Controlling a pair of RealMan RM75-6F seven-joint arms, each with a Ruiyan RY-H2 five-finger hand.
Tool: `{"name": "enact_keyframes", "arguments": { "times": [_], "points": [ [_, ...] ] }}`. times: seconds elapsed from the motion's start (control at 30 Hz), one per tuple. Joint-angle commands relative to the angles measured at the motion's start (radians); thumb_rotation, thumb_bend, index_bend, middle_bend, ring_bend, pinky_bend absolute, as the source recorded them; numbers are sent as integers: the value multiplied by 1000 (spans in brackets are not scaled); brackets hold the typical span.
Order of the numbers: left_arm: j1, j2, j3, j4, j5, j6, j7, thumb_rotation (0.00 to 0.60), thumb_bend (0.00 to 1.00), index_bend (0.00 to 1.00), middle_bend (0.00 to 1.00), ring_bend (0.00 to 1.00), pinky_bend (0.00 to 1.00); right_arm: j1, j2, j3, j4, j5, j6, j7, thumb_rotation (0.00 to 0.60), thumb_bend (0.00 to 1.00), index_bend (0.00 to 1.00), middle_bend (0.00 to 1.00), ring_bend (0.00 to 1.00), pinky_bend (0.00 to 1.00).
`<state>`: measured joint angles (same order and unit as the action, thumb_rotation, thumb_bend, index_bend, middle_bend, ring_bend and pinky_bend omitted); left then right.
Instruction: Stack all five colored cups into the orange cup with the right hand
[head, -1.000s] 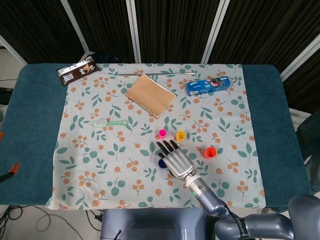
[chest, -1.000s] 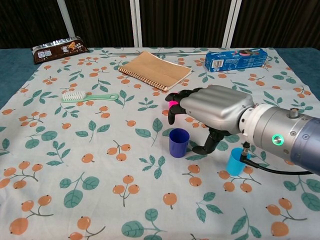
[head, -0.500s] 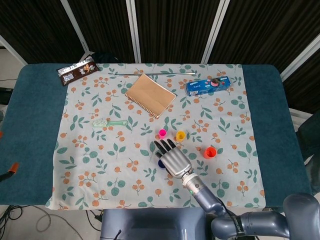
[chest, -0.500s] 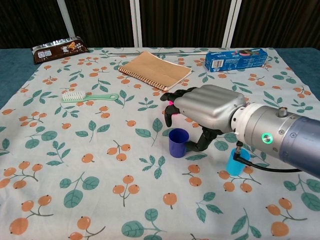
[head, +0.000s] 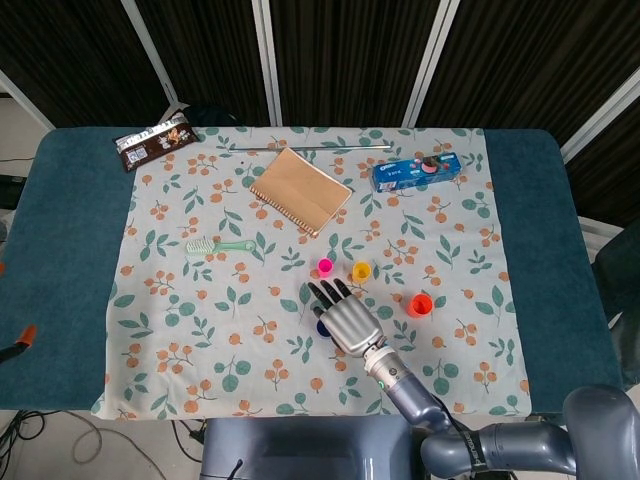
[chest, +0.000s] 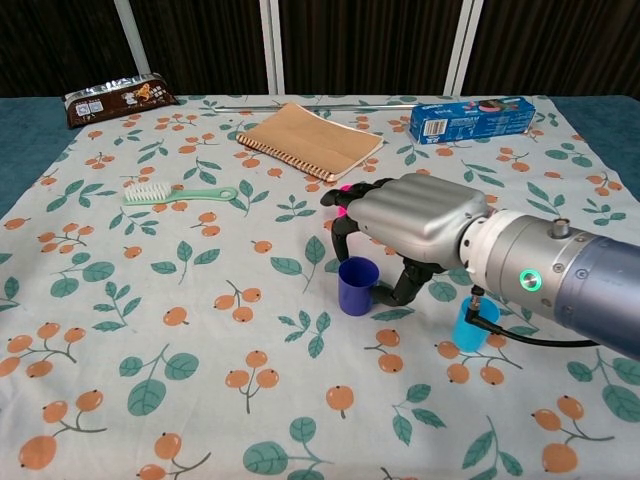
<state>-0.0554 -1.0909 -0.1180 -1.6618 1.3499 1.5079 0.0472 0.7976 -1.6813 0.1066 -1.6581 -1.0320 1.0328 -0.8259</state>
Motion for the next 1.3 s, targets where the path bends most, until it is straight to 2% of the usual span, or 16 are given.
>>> {"name": "enact_keyframes", "arguments": {
  "times": [0.03, 0.33, 0.53, 0.67, 0.9, 1.17, 1.3],
  "points": [
    [0, 0, 0, 0, -1, 0, 0, 600, 230, 81, 0, 0, 0, 1, 0, -1, 1, 1, 0, 2, 600, 430, 415, 0, 68, 119],
    [0, 0, -1, -1, -3, -1, 0, 600, 230, 81, 0, 0, 0, 4, -1, -3, 2, -2, 2, 10, 600, 436, 458, 0, 78, 125],
    [0, 1, -2, -1, -6, -2, -2, 600, 230, 82, 0, 0, 0, 3, 38, 8, -45, -2, 10, 20, 600, 436, 461, 0, 78, 125],
    [0, 2, -4, -3, -9, -3, -4, 600, 231, 83, 0, 0, 8, 5, 102, 25, -96, 3, 25, 2, 600, 437, 466, 0, 79, 125],
    [2, 3, -4, -8, -10, 0, -5, 600, 230, 83, 0, 0, 10, -5, 293, 57, -223, 37, 58, -39, 600, 436, 467, 0, 79, 125],
    [1, 0, -6, -10, -9, 4, -1, 600, 231, 83, 0, 0, 10, -38, 502, 38, -312, 75, 52, -41, 600, 436, 467, 0, 80, 125],
    [1, -1, -5, -10, -8, 4, 2, 600, 231, 83, 0, 0, 10, -49, 557, 21, -337, 83, 22, -5, 600, 436, 467, 0, 79, 125]
  ]
}}
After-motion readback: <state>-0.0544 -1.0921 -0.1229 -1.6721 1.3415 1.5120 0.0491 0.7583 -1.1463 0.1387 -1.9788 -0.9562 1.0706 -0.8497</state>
